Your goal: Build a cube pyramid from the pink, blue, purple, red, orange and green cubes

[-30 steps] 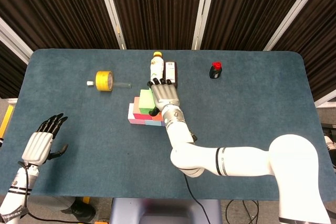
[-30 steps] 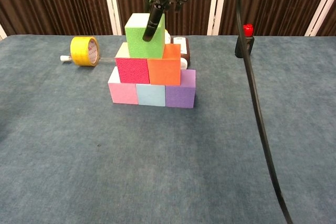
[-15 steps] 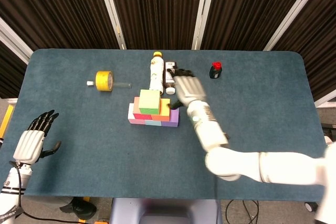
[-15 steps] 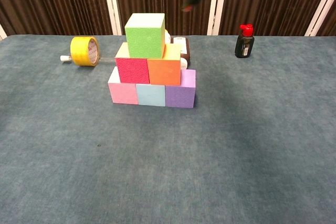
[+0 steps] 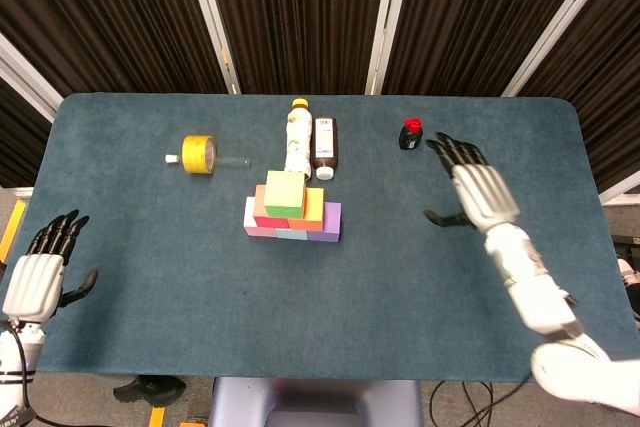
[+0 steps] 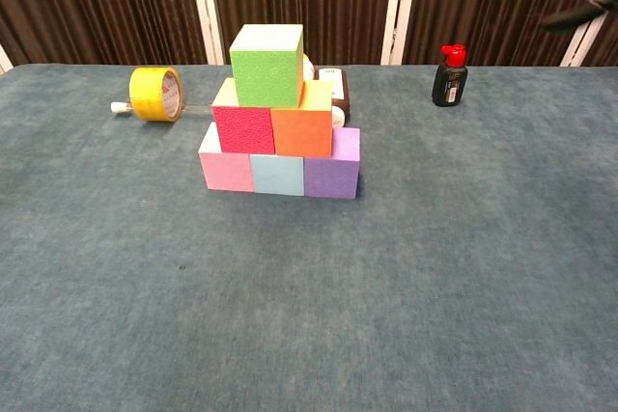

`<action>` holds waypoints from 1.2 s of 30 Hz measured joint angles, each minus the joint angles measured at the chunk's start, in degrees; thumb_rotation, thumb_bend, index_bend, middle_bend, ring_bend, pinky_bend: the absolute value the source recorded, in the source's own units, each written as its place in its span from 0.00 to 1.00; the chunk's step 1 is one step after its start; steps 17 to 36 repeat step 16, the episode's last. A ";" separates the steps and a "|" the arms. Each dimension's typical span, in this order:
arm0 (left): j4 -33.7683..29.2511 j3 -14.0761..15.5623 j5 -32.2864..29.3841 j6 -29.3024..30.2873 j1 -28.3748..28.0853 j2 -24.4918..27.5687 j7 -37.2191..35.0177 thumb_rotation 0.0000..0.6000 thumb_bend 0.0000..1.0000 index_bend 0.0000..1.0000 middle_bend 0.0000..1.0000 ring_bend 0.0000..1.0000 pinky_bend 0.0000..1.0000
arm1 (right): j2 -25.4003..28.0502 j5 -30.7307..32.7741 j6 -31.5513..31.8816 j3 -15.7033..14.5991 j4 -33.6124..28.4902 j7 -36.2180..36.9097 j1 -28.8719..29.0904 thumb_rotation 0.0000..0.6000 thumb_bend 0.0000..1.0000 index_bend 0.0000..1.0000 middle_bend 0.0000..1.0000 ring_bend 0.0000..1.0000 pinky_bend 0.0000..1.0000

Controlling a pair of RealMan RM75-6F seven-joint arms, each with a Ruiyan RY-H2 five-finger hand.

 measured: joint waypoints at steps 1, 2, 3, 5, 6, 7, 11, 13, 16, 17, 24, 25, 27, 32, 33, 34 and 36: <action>-0.61 0.19 0.10 0.78 0.59 0.08 0.58 1.00 0.34 0.07 0.02 0.00 0.13 | -0.06 -4.11 1.01 -1.12 1.28 2.67 -2.10 1.00 0.32 0.05 0.07 0.00 0.10; -1.04 0.35 0.18 1.38 1.06 0.14 1.01 1.00 0.35 0.07 0.02 0.00 0.13 | -0.27 -9.43 2.75 -2.66 3.33 6.54 -4.99 1.00 0.32 0.05 0.07 0.00 0.09; -1.46 0.53 0.27 2.00 1.55 0.18 1.45 1.00 0.35 0.07 0.02 0.00 0.13 | -0.51 -13.20 4.36 -3.81 5.10 9.58 -7.19 1.00 0.32 0.05 0.07 0.00 0.09; -2.34 0.98 0.57 3.51 2.71 0.25 2.43 1.00 0.35 0.07 0.02 0.00 0.13 | -1.39 -20.71 9.14 -6.41 9.90 16.58 -12.14 1.00 0.32 0.05 0.07 0.00 0.09; -2.71 1.20 0.76 4.20 3.22 0.27 2.73 1.00 0.35 0.07 0.02 0.00 0.12 | -1.88 -23.19 11.50 -7.43 12.07 19.26 -14.07 1.00 0.32 0.05 0.07 0.00 0.09; -3.20 1.50 1.06 5.13 3.91 0.29 3.07 1.00 0.35 0.07 0.02 0.00 0.12 | -2.44 -25.20 13.94 -8.40 14.22 21.62 -15.92 1.00 0.32 0.05 0.07 0.00 0.09; -4.62 2.66 2.30 7.98 6.29 0.27 3.98 1.00 0.35 0.07 0.02 0.00 0.12 | -5.43 -31.34 24.71 -12.48 23.59 29.68 -23.94 1.00 0.32 0.05 0.07 0.00 0.09; -5.27 3.50 3.09 8.93 7.38 0.20 4.49 1.00 0.35 0.07 0.02 0.00 0.12 | -6.70 -33.32 28.25 -14.02 26.32 31.83 -26.91 1.00 0.32 0.05 0.07 0.00 0.08; -5.98 4.55 3.94 9.35 8.45 0.11 5.24 1.00 0.34 0.07 0.02 0.00 0.11 | -8.40 -35.23 31.93 -15.87 28.94 33.81 -30.25 1.00 0.32 0.05 0.07 0.00 0.07; -5.98 4.55 3.94 9.35 8.45 0.11 5.24 1.00 0.34 0.07 0.02 0.00 0.11 | -8.40 -35.23 31.93 -15.87 28.94 33.81 -30.25 1.00 0.32 0.05 0.07 0.00 0.07; -5.98 4.55 3.94 9.35 8.45 0.11 5.24 1.00 0.34 0.07 0.02 0.00 0.11 | -8.40 -35.23 31.93 -15.87 28.94 33.81 -30.25 1.00 0.32 0.05 0.07 0.00 0.07; -5.98 4.55 3.94 9.35 8.45 0.11 5.24 1.00 0.34 0.07 0.02 0.00 0.11 | -8.40 -35.23 31.93 -15.87 28.94 33.81 -30.25 1.00 0.32 0.05 0.07 0.00 0.07; -5.98 4.55 3.94 9.35 8.45 0.11 5.24 1.00 0.34 0.07 0.02 0.00 0.11 | -8.40 -35.23 31.93 -15.87 28.94 33.81 -30.25 1.00 0.32 0.05 0.07 0.00 0.07; -5.98 4.55 3.94 9.35 8.45 0.11 5.24 1.00 0.34 0.07 0.02 0.00 0.11 | -8.40 -35.23 31.93 -15.87 28.94 33.81 -30.25 1.00 0.32 0.05 0.07 0.00 0.07; -5.98 4.55 3.94 9.35 8.45 0.11 5.24 1.00 0.34 0.07 0.02 0.00 0.11 | -8.40 -35.23 31.93 -15.87 28.94 33.81 -30.25 1.00 0.32 0.05 0.07 0.00 0.07; -5.98 4.55 3.94 9.35 8.45 0.11 5.24 1.00 0.34 0.07 0.02 0.00 0.11 | -8.40 -35.23 31.93 -15.87 28.94 33.81 -30.25 1.00 0.32 0.05 0.07 0.00 0.07; -5.98 4.55 3.94 9.35 8.45 0.11 5.24 1.00 0.34 0.07 0.02 0.00 0.11 | -8.40 -35.23 31.93 -15.87 28.94 33.81 -30.25 1.00 0.32 0.05 0.07 0.00 0.07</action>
